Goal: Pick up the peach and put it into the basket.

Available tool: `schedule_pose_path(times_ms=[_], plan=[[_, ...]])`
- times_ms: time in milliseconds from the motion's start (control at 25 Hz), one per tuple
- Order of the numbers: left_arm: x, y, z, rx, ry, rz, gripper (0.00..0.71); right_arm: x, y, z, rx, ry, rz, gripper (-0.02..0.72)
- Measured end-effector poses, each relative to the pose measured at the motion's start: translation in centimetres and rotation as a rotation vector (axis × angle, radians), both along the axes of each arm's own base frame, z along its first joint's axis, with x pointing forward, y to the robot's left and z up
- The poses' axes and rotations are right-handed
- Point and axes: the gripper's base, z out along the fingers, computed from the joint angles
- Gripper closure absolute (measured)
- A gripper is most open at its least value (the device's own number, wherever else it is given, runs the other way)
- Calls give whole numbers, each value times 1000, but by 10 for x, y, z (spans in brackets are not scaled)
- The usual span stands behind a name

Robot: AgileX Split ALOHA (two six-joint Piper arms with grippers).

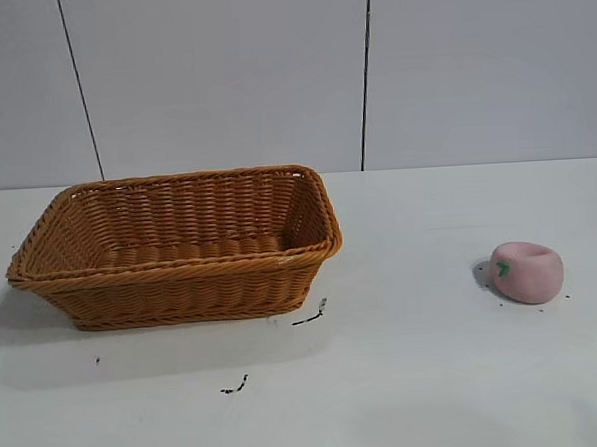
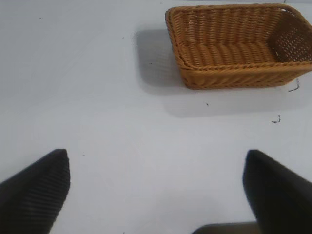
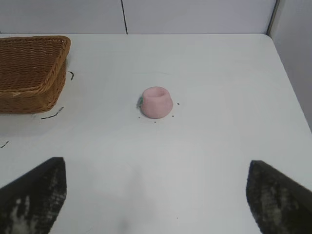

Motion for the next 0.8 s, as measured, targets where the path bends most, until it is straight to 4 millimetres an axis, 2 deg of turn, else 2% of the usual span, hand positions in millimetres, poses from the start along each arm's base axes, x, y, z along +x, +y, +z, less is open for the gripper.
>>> schedule_pose_path(times_ms=[440, 560, 720, 800], plan=[[0, 0, 0, 0, 0, 0, 17, 0, 0, 1, -4, -4, -3, 8], [0, 0, 0, 0, 0, 0, 17, 4, -1, 10, -8, -4, -6, 8], [0, 0, 0, 0, 0, 0, 17, 34, -1, 37, -14, 68, -8, 8], [0, 0, 0, 0, 0, 0, 17, 58, 0, 50, -16, 131, -8, 8]])
